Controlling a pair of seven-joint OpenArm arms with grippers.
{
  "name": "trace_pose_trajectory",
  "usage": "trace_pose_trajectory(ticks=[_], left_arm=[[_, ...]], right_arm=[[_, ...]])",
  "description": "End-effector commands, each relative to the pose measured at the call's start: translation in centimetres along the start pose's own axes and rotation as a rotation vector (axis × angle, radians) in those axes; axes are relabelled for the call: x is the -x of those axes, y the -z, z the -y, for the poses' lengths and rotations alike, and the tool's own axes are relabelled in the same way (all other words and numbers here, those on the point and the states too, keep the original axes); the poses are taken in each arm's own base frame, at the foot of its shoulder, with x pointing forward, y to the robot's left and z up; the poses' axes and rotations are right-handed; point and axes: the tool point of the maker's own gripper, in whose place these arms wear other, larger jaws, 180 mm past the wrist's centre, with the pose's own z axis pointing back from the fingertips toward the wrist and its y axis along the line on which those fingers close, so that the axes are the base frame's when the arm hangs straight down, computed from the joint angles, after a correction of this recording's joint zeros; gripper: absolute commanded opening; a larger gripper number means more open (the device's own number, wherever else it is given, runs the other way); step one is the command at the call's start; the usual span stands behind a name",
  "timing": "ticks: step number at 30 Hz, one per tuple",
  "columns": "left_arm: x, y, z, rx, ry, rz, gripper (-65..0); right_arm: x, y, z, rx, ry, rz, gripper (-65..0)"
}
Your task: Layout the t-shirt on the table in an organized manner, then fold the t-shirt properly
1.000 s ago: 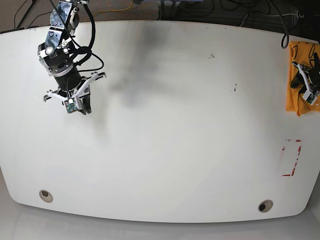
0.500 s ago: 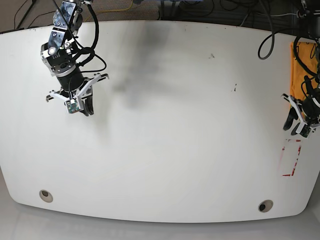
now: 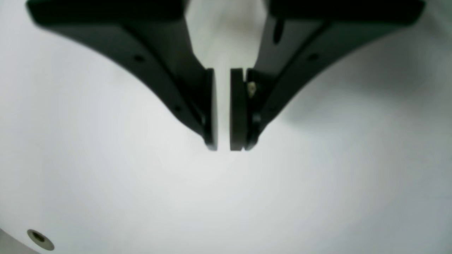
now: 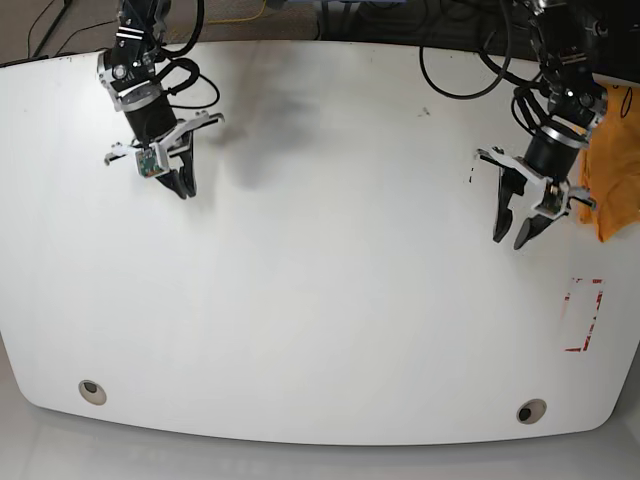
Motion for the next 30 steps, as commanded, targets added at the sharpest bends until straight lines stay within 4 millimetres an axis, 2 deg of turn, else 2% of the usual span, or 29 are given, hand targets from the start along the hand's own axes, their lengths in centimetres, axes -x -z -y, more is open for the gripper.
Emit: trace_pose_trajectory(ticks=[1,5,12,17,18,20,25,30], left_arm=[[0.0,-1.5,1.2,-0.011,-0.024,0.02,-48.5],[1.6,-4.0,4.2,0.019,-0.083,-0.017,-48.6],[5.6,-8.5,6.9,0.051,-0.145,-0.17,-48.8],[8.3,-13.4,9.5,0.071,-0.21,-0.313,-48.8],[9.0,-15.1,10.3,0.08,-0.227,-0.362,-48.8],[9.8,-17.1,11.4,0.096,-0.249,-0.421,-48.8],[11.2,-21.1,13.8,0.143,-0.297,-0.54,-48.8],[12.7,-25.8,15.5,0.167,-0.344,-0.677,-48.8]], right_arm=[[-0.6,-1.3,0.2,0.028,0.023,0.055,-59.8],[0.7,-4.1,0.3,0.048,0.052,0.022,-59.8],[1.9,-8.1,-1.3,0.026,0.11,-0.033,-59.8],[3.2,-11.2,-2.9,0.006,0.117,-0.111,-59.8],[3.8,-12.3,-3.5,0.002,0.13,-0.142,-59.8],[4.8,-13.6,-4.3,0.002,0.157,-0.18,-59.8],[6.7,-16.3,-5.6,0.006,0.201,-0.268,-59.8],[8.9,-20.0,-7.5,-0.021,0.241,-0.393,-59.9]])
